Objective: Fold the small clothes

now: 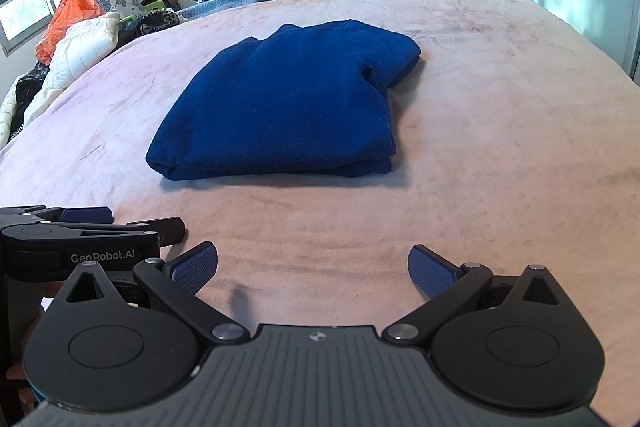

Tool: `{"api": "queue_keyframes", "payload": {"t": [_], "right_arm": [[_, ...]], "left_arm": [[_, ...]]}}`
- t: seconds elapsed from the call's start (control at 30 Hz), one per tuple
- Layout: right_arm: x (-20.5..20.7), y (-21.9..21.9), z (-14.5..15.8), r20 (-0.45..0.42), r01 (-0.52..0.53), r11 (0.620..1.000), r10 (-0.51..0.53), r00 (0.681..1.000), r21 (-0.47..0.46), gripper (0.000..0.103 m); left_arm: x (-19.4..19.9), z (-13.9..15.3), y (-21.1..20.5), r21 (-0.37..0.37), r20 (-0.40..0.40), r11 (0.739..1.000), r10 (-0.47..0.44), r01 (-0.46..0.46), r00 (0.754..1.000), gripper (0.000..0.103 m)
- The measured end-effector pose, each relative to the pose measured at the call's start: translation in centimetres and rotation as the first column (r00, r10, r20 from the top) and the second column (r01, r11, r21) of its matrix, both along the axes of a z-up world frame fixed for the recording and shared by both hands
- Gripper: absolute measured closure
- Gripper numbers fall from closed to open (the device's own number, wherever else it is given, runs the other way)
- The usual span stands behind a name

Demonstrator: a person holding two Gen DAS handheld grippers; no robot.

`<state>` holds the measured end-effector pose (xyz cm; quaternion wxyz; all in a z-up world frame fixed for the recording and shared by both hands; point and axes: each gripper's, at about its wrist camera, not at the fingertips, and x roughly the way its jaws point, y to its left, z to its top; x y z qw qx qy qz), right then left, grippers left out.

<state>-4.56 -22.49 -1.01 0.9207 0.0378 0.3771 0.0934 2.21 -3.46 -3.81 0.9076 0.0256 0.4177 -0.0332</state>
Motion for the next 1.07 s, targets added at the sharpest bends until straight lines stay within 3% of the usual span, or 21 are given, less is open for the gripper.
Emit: {"api": "queue_keyframes", "payload": {"t": [0.17,0.77,1.07], "right_arm": [[0.0,0.0,0.0,0.000,-0.001,1.000,0.001,1.000,0.001,0.000],[0.1,0.0,0.0,-0.002,0.002,1.000,-0.002,1.000,0.001,0.000],[0.2,-1.4,0.6,0.027,0.027,0.999,-0.028,0.999,0.038,0.000]], "left_arm": [[0.1,-0.1,-0.1,-0.006,-0.010,1.000,-0.009,0.009,1.000,0.005],[0.1,0.2,0.1,0.009,-0.008,1.000,-0.001,0.001,1.000,0.005],[-0.1,1.6,2.0,-0.034,0.073,0.999,0.014,-0.012,0.997,0.005]]}}
